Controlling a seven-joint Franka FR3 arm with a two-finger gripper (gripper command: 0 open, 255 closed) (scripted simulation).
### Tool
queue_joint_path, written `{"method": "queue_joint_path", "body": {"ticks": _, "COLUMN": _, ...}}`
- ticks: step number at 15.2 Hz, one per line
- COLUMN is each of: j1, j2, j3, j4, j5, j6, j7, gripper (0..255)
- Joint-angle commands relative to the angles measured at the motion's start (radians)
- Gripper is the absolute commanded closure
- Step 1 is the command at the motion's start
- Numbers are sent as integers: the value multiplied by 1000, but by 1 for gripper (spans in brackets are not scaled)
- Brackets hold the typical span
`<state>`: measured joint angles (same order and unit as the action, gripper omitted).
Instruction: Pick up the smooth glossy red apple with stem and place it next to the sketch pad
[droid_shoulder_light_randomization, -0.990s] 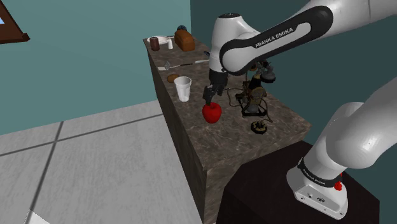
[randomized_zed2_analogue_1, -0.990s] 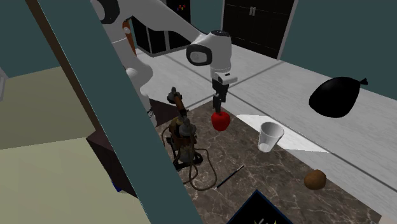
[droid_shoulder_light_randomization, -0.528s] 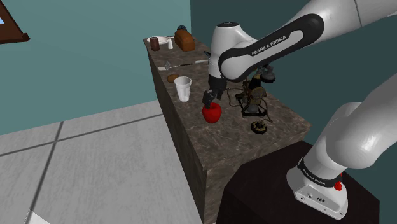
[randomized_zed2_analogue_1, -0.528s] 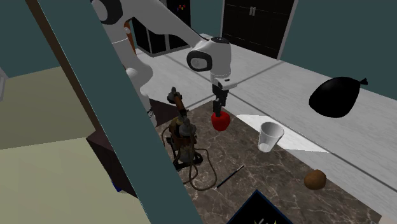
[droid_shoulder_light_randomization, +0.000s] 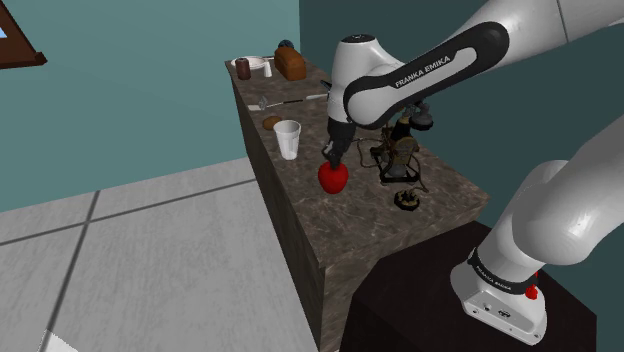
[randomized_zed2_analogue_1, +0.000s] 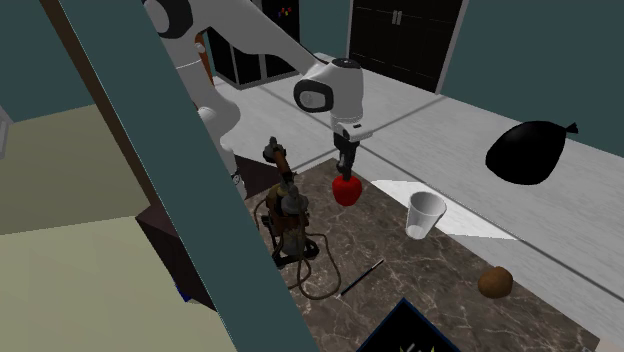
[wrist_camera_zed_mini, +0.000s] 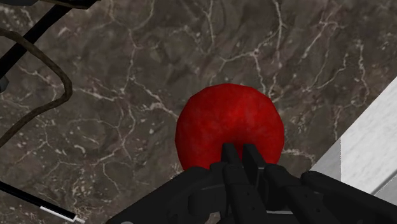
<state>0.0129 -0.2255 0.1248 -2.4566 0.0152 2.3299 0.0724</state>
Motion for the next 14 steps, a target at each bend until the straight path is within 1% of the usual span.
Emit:
{"method": "queue_joint_path", "body": {"ticks": 1, "j1": 0, "j2": 0, "j3": 0, "j4": 0, "j5": 0, "j6": 0, "j7": 0, "gripper": 255}}
{"method": "queue_joint_path", "body": {"ticks": 6, "j1": 0, "j2": 0, "j3": 0, "j4": 0, "j5": 0, "j6": 0, "j7": 0, "gripper": 255}}
{"method": "queue_joint_path", "body": {"ticks": 14, "j1": 1, "j2": -54, "j3": -4, "j4": 63, "j5": 6, "j6": -116, "j7": -6, "gripper": 255}}
